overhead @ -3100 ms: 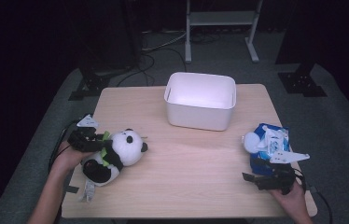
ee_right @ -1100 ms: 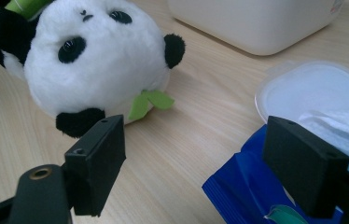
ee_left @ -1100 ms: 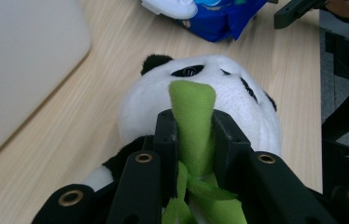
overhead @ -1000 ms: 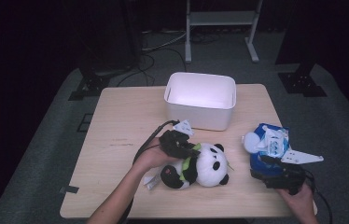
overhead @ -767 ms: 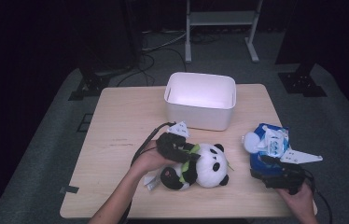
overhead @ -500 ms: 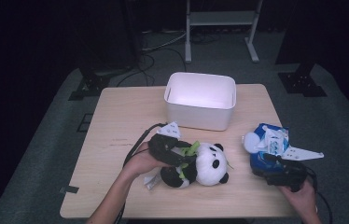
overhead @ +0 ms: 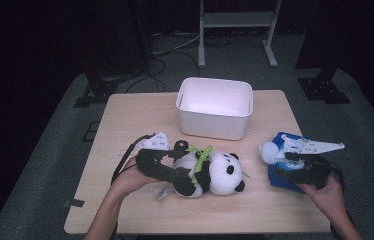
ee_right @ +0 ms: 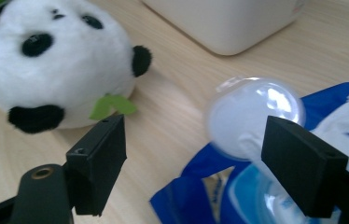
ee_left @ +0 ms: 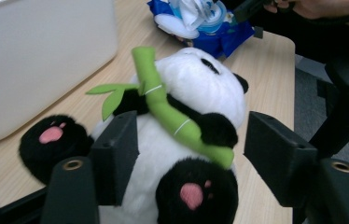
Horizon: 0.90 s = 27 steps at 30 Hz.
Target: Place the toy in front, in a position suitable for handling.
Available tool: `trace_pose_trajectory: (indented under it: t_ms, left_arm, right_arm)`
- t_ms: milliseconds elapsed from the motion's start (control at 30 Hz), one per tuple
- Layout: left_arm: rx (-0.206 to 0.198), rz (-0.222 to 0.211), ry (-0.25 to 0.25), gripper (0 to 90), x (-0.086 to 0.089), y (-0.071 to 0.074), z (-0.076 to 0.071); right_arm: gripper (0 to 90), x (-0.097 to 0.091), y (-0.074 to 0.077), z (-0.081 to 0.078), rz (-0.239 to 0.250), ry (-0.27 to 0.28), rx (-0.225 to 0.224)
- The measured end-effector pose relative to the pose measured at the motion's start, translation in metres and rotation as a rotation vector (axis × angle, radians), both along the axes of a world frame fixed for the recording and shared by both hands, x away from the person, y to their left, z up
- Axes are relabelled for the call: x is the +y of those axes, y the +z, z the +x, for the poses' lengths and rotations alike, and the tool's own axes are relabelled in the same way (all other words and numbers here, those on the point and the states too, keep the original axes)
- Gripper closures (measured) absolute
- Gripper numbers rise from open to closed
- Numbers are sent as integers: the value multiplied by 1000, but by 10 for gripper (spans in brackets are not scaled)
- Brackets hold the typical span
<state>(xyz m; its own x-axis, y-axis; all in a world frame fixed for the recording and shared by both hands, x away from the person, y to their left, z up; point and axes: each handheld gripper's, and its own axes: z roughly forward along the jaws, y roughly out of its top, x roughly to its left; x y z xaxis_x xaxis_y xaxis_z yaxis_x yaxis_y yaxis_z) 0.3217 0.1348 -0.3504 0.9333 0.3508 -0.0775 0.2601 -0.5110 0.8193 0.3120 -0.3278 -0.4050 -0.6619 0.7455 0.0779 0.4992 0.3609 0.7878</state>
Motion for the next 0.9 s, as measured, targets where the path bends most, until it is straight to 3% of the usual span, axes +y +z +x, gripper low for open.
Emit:
trace_pose_trajectory:
  t_ms: [300,500,600,700,900]
  left_arm:
    - [-1,-33,21,280,16,-10,-3]
    - [12,-22,21,277,19,-19,-2]
    - [25,-41,26,277,21,-19,-2]
    - [30,-27,26,277,21,-22,-2]
    - [55,-19,18,267,20,-29,-1]
  right_arm:
    - [209,-8,15,32,-79,-53,9]
    - [216,-12,17,56,-115,-75,56]
    - [226,-12,15,67,-128,-86,72]
    - [268,-13,8,78,-145,-102,103]
    - [478,-12,0,84,-193,-127,147]
